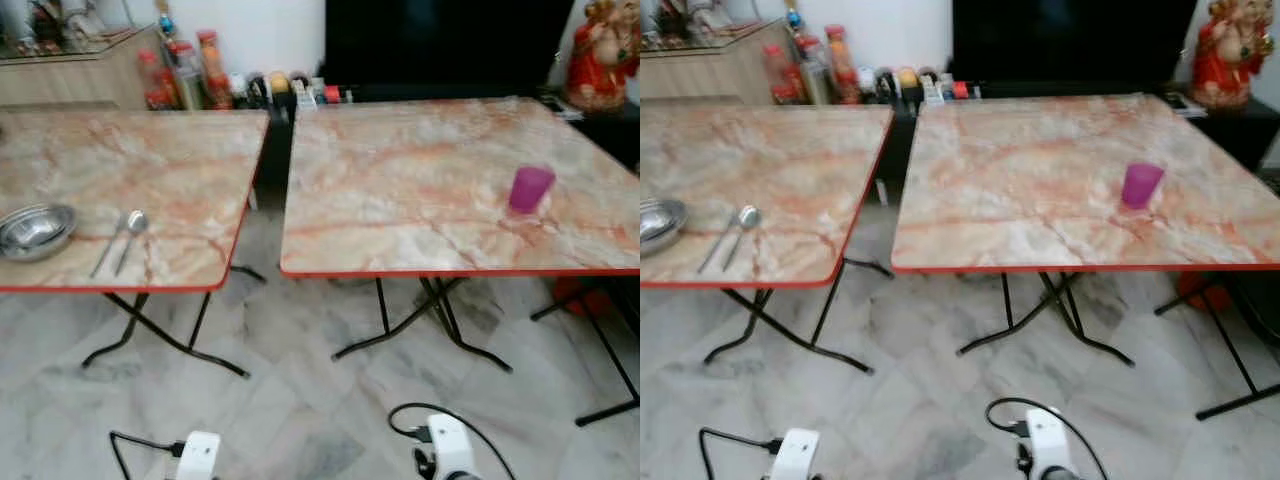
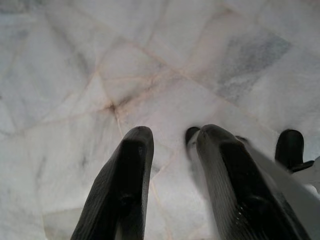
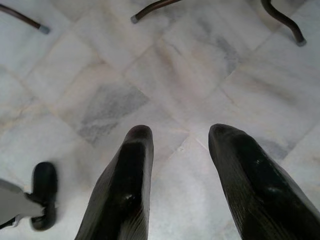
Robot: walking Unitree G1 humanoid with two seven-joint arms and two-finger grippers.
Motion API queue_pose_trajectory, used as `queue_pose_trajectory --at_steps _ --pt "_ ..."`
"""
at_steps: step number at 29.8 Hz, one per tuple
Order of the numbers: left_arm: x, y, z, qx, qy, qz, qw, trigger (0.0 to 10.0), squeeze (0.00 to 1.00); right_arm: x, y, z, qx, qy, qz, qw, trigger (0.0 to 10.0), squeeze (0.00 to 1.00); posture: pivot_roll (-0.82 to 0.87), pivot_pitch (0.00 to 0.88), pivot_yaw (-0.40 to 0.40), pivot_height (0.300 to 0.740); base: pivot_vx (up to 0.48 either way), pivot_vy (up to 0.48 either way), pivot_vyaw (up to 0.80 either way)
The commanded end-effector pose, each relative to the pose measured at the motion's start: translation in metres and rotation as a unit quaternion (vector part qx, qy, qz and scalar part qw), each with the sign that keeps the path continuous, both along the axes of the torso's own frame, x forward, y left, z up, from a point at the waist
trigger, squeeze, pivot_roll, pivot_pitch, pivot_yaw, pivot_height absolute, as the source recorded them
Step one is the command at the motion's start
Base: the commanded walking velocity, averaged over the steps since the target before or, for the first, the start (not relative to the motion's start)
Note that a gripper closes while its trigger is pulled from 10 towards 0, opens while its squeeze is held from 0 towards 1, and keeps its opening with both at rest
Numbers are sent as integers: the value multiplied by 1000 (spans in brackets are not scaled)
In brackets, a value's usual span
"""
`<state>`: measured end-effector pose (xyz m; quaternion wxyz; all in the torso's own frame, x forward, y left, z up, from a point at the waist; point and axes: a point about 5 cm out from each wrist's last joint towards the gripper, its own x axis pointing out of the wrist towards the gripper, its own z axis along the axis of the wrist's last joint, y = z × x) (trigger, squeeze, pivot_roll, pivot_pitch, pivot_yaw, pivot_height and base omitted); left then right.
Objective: Setting the table
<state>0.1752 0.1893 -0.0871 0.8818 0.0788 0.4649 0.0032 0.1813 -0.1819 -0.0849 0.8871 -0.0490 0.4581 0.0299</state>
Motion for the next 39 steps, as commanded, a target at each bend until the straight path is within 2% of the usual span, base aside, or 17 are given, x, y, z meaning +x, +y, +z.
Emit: queue_pose_trajectory --at_steps 1,11,20,27,33,39 --pt "-1 8 1 16 3 -2 1000 10000 0 4 13 0 15 2 5 1000 10000 0 -48 0 -26 736 398 0 0" --pt "-7 11 -2 18 10 -3 1000 10000 0 2 16 -1 7 1 26 1000 10000 0 -58 0 -21 736 411 0 41" --pt "-6 15 -1 21 9 -7 1000 10000 0 -2 12 -2 15 4 -13 1000 10000 0 -68 0 -8 736 351 -261 101" --pt "5 20 5 25 -5 -2 1000 10000 0 1 8 -1 19 -1 -30 999 10000 0 -74 0 -1 736 0 -443 0" --pt "8 16 6 21 -8 -1 1000 10000 0 0 0 0 20 -1 -62 998 10000 0 -76 0 -6 736 0 -467 -256" --pt "9 14 6 18 -9 5 1000 10000 0 0 -4 0 7 4 -63 998 10000 0 -77 0 -5 736 0 -469 0"
